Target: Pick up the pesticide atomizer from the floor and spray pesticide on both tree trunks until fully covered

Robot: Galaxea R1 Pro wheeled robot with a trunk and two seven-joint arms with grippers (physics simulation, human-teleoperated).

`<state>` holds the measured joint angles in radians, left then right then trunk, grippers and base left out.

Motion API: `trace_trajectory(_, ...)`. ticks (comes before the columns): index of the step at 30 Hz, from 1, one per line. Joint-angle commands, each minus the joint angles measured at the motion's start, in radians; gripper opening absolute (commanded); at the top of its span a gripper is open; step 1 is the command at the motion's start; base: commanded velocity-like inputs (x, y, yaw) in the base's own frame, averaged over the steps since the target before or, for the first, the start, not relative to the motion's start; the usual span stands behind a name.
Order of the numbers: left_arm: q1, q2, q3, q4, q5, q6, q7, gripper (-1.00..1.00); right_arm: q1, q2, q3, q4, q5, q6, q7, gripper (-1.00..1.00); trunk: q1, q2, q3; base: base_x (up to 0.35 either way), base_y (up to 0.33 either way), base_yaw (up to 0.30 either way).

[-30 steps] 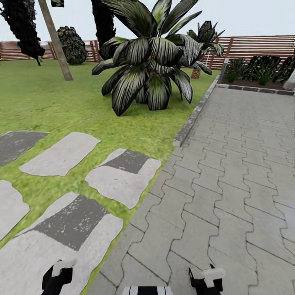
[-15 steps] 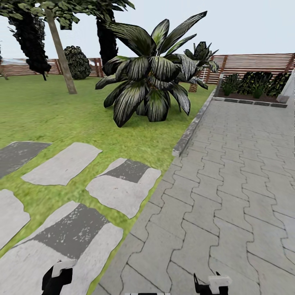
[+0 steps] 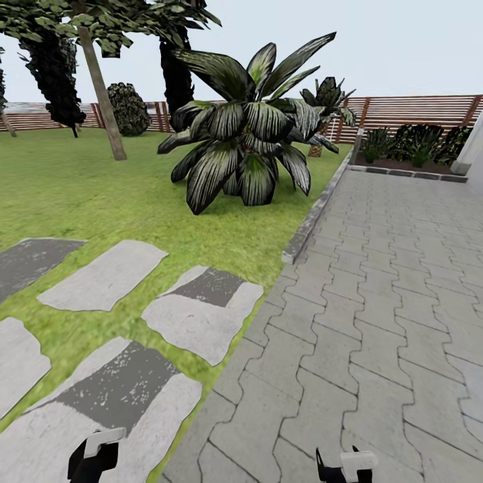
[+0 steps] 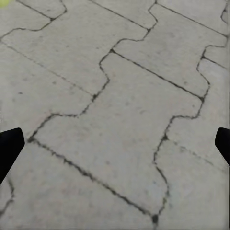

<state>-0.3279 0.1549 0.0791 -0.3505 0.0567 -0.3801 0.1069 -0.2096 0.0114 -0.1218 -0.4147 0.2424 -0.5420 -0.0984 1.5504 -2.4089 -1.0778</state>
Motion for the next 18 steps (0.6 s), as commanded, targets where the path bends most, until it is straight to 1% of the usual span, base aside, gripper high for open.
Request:
trace_trajectory(1,0.0,0.0,-0.001,0.001,0.006,-0.003,0.0,-1.0,-0.001,0.001,-0.005,0.001,0.011,-0.003,-0.004,1.0,-0.004,0.007,0.002,0.0,0.0,0.0)
trace_trajectory(4,0.0,0.0,-0.001,0.001,0.005,-0.003,0.0,-1.0,-0.001,0.002,-0.004,0.001,0.011,-0.003,-0.004,1.0,-0.016,0.028,0.012,0.0,0.0,0.044)
trace_trajectory(7,0.0,0.0,-0.001,0.001,0.005,-0.003,0.0,-1.0,0.0,0.002,-0.004,0.001,0.011,-0.003,-0.005,1.0,-0.027,0.049,0.021,0.0,0.0,0.174)
trace_trajectory(18,0.0,0.0,-0.001,0.001,0.006,-0.003,0.0,-1.0,-0.001,0.002,-0.004,0.016,0.011,-0.004,-0.006,1.0,-0.069,0.126,0.056,0.0,0.0,0.266)
